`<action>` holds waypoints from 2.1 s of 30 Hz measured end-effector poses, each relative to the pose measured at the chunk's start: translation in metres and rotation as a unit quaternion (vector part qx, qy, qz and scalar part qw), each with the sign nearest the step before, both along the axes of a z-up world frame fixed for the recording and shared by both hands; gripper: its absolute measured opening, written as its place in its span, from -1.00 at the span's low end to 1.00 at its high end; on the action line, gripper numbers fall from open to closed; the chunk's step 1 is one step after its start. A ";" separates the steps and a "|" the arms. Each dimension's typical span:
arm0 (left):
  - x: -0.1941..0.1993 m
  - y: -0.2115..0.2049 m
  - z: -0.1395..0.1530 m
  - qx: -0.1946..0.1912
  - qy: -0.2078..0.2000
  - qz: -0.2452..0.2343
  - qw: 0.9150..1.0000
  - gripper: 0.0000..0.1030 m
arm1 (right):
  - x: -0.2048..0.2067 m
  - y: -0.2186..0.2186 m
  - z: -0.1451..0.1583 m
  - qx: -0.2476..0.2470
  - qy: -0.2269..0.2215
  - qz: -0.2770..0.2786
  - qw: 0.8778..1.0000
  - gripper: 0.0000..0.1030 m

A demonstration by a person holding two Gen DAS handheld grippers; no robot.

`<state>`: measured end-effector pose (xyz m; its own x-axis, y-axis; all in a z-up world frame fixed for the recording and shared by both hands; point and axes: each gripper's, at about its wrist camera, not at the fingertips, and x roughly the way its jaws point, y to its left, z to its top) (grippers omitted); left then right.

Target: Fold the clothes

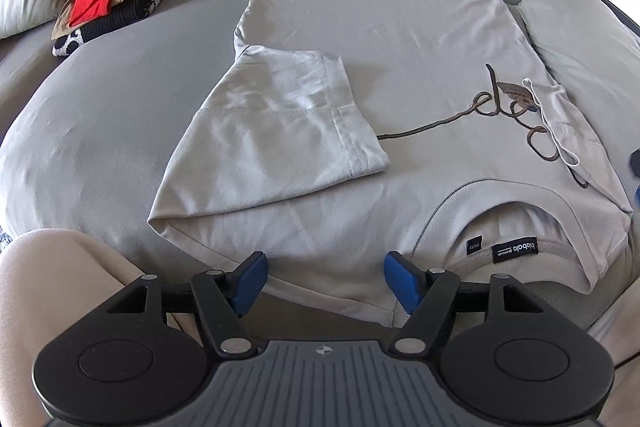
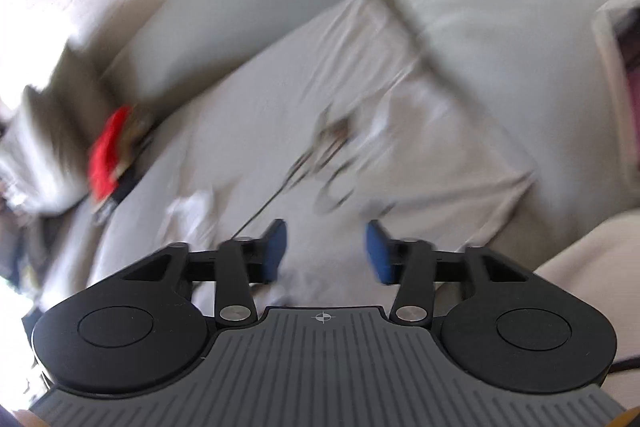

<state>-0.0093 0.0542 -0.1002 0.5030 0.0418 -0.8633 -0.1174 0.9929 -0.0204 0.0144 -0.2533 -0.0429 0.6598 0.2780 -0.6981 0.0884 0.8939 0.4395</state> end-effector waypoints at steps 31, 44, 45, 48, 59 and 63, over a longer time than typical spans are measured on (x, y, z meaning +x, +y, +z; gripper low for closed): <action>0.001 -0.039 -0.001 0.051 -0.043 -0.086 0.994 0.32 | -0.005 0.032 -0.043 -0.085 0.066 0.103 0.989 -0.52; -0.013 -0.017 0.013 0.019 -0.043 -0.054 0.997 0.29 | -0.018 0.031 -0.030 -0.052 0.049 0.098 0.993 -0.35; -0.008 -0.017 0.010 0.030 -0.042 -0.046 0.998 0.27 | -0.014 0.033 -0.031 -0.053 0.047 0.099 0.992 -0.35; -0.001 -0.017 -0.004 0.042 -0.020 -0.042 0.998 0.33 | -0.009 0.040 -0.038 -0.077 0.053 0.108 0.990 -0.34; -0.007 0.014 0.051 0.020 -0.045 -0.038 0.998 0.32 | -0.024 0.017 0.017 -0.043 0.003 0.098 0.994 0.06; -0.003 0.040 0.096 -0.026 -0.089 -0.008 0.996 0.35 | -0.021 0.001 0.066 -0.006 -0.062 0.074 0.995 0.31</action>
